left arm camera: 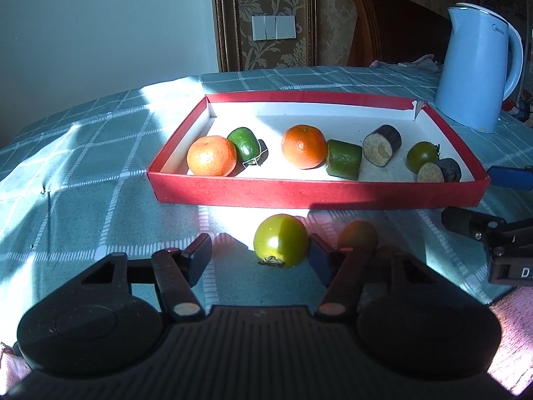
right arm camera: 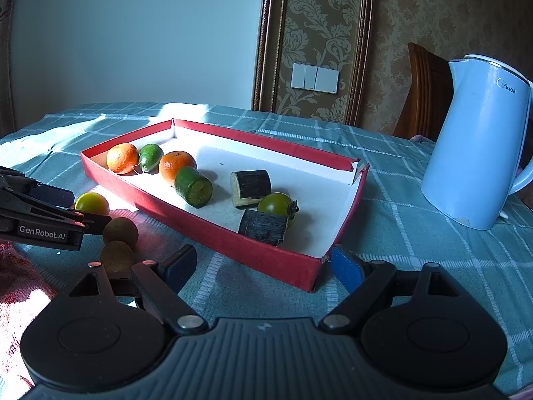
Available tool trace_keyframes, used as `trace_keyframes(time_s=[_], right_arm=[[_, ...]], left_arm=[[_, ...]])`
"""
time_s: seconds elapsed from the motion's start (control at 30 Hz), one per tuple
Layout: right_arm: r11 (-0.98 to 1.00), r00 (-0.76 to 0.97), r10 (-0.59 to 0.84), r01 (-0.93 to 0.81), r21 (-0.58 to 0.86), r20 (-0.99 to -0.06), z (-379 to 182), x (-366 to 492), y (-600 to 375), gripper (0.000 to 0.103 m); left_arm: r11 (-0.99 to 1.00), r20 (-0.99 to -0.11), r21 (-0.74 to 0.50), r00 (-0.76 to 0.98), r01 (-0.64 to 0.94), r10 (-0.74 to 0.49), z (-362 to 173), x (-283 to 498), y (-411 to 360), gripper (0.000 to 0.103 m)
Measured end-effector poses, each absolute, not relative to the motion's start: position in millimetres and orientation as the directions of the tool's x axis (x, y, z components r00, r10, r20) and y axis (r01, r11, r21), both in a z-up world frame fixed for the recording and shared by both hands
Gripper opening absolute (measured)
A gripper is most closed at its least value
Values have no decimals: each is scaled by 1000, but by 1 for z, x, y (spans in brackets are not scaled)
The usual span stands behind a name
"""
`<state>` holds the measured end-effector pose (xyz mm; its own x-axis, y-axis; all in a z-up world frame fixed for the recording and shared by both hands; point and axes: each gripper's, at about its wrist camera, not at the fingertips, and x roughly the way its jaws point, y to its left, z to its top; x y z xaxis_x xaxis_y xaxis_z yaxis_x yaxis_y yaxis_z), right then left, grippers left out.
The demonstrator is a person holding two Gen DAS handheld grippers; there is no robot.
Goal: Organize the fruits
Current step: 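Move the left gripper to the yellow-green round fruit and close on it, then carry the yellow-green fruit into the red tray and open the left gripper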
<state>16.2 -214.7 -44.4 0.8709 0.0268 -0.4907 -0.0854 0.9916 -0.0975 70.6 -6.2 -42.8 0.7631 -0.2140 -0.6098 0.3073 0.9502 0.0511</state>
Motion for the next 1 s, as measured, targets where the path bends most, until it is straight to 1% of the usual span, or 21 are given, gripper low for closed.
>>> trace_keyframes(time_s=[0.13, 0.43, 0.77, 1.0], right_arm=[[992, 870, 27, -86, -98, -492, -45, 16, -215, 88], [992, 870, 26, -85, -98, -492, -45, 16, -215, 88], [992, 868, 25, -84, -98, -495, -46, 17, -215, 88], [992, 868, 24, -84, -99, -496, -46, 16, -215, 88]], left_arm=[[943, -609, 24, 753, 331, -248, -42, 70, -6, 44], [937, -601, -1, 749, 348, -279, -42, 67, -7, 31], [938, -596, -39, 746, 343, -298, -43, 66, 0, 31], [946, -589, -51, 756, 319, -286, -41, 62, 7, 31]])
